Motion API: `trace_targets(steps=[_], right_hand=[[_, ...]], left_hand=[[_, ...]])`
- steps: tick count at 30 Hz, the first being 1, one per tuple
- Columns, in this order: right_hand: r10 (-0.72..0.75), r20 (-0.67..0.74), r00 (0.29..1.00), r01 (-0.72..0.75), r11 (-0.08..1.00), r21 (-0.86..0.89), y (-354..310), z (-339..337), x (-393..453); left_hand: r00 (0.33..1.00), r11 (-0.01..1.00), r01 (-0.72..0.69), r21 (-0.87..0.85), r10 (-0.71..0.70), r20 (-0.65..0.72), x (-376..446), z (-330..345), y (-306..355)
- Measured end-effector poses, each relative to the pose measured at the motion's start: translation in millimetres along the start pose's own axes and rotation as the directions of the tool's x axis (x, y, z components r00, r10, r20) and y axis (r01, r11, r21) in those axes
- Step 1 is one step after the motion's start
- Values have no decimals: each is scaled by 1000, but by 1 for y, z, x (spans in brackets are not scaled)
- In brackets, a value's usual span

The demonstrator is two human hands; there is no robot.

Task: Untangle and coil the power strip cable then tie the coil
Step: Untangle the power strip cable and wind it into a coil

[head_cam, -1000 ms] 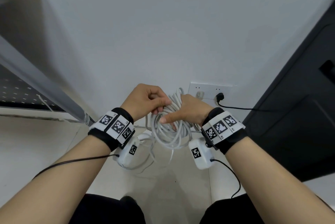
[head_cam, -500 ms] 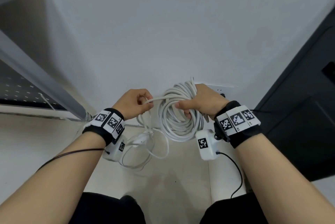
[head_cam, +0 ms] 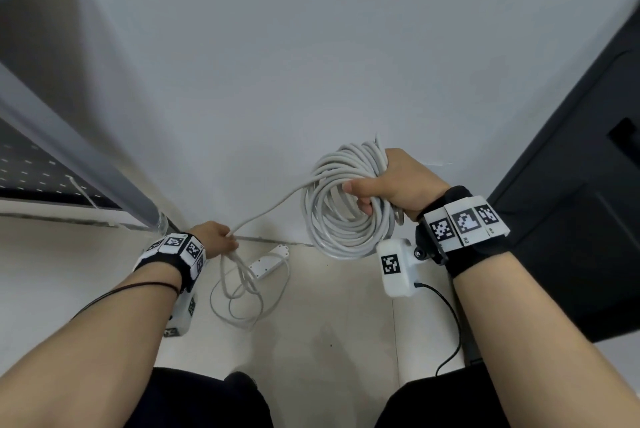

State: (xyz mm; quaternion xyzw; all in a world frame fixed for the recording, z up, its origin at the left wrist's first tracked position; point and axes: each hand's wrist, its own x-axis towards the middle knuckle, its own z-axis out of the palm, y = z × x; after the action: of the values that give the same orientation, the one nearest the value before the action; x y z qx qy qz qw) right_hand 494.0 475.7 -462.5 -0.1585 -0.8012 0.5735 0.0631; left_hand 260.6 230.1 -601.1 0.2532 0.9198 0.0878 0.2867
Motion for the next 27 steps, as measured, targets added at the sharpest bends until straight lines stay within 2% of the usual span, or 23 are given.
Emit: trace_targets(steps=[2, 4, 6, 9, 11, 13, 14, 15, 17, 18, 22, 25, 27], right_hand=[[20, -17, 1000, -20, 1000, -15, 1, -2, 0], [35, -33, 999, -36, 999, -30, 1, -1, 0], [35, -32, 999, -36, 999, -22, -1, 1, 0], [43, -47, 998, -43, 999, -7, -1, 1, 2], [66, -61, 996, -67, 998, -17, -1, 1, 2], [89, -68, 994, -92, 995, -35, -1, 1, 2], [97, -66, 993, -100, 994, -40, -2, 2, 2], [100, -66, 993, -103, 994, -47, -2, 3, 1], [99, -65, 993, -104, 992, -68, -3, 6, 0], [104, -64, 993, -109, 991, -82, -4, 7, -1], [122, -69, 990, -130, 984, -123, -4, 10, 0], [119, -44, 992, -124, 981, -150, -7, 11, -2], [112, -48, 992, -119, 980, -160, -6, 13, -1]], left_hand=[[1000, 999, 9, 51, -10, 21, -1, -1, -1], [999, 1000, 8, 10, -8, -40, -3, -7, 0], [996, 994, -8, -113, -2, -89, -4, -10, 5], [999, 947, -33, -320, 29, -20, -14, -12, 16], [996, 863, -90, -496, 73, -54, -20, -25, 23], [975, 725, -194, -661, 67, -213, -21, -42, 27], [958, 706, -239, -666, 62, -278, -20, -46, 27], [950, 758, -243, -605, 61, -306, -18, -45, 29], [967, 863, -192, -468, 85, -240, -15, -33, 31], [972, 862, -186, -472, 94, -214, -14, -28, 33], [932, 732, -307, -608, 102, -348, -14, -33, 38], [949, 738, -300, -604, 165, -269, -20, -31, 45], [955, 709, -287, -645, 158, -250, -23, -31, 50]])
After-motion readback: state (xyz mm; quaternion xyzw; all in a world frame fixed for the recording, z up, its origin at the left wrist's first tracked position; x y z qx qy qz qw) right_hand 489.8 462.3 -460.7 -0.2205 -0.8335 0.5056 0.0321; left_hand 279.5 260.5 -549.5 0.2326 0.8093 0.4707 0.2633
